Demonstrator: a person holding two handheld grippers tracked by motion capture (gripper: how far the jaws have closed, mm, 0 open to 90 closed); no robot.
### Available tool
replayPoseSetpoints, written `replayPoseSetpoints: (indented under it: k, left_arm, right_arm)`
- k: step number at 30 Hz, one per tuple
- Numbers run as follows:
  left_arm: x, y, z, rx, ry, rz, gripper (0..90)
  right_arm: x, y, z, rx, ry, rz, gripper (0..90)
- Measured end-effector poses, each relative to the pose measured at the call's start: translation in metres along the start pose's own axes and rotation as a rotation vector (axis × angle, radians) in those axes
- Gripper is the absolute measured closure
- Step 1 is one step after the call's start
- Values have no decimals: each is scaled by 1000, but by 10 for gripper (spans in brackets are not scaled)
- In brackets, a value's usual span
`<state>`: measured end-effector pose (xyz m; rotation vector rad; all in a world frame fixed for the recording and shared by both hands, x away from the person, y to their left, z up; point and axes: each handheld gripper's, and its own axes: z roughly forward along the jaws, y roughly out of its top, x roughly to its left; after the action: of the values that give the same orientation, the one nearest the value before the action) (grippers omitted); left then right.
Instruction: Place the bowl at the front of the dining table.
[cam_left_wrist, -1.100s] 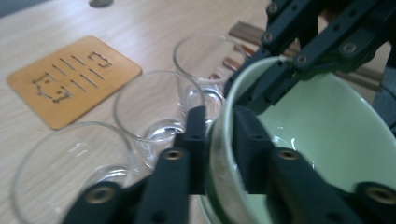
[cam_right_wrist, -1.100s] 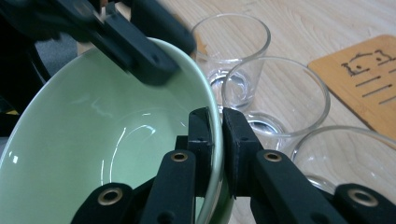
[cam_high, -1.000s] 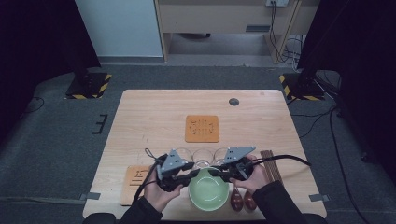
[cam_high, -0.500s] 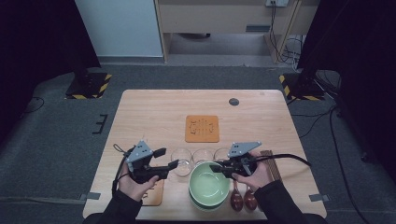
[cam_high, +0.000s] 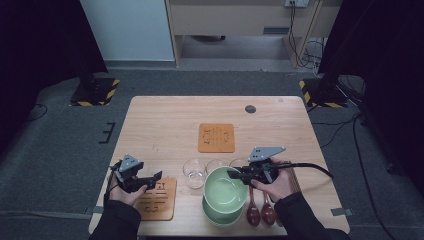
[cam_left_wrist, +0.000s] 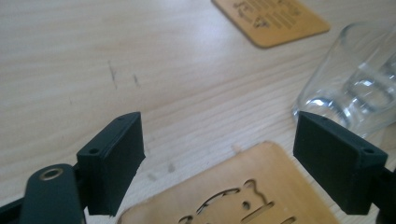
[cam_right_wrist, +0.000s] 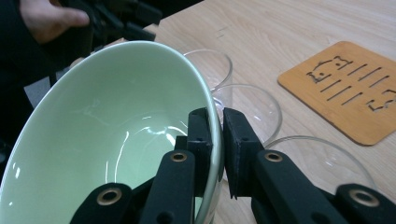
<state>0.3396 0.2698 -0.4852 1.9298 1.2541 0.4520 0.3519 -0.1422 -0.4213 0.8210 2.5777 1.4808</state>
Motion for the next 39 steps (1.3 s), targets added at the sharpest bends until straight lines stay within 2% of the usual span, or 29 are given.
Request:
replayPoseSetpoints:
  k: [5,7,10,16,18,26,31,34,39]
  left_arm:
    - [7,-4,10,45,1,-25,131]
    - [8,-6,14,83,-6,-42,123]
    - [9,-9,19,142,-9,-25,119]
    - [8,-10,23,170,-1,-15,108]
    - [7,-10,24,187,6,9,109]
    - [5,-13,27,234,21,41,109]
    - [5,-14,27,247,25,56,102]
    - [5,-14,28,252,28,60,91]
    - [5,-15,28,258,29,63,83]
  right_arm:
    - [-3,5,-7,-21,-14,24,818]
    - [-5,8,-9,-27,-23,35,818]
    - [-10,12,-13,-37,-38,44,817]
    - [-17,19,-18,-58,-65,67,817]
    - [-20,23,-19,-69,-75,74,817]
    - [-28,47,-13,-64,-99,107,817]
    - [-42,59,-8,-78,-102,159,817]
    - [-51,65,-5,-75,-124,178,817]
    - [-63,78,2,-60,-153,189,815]
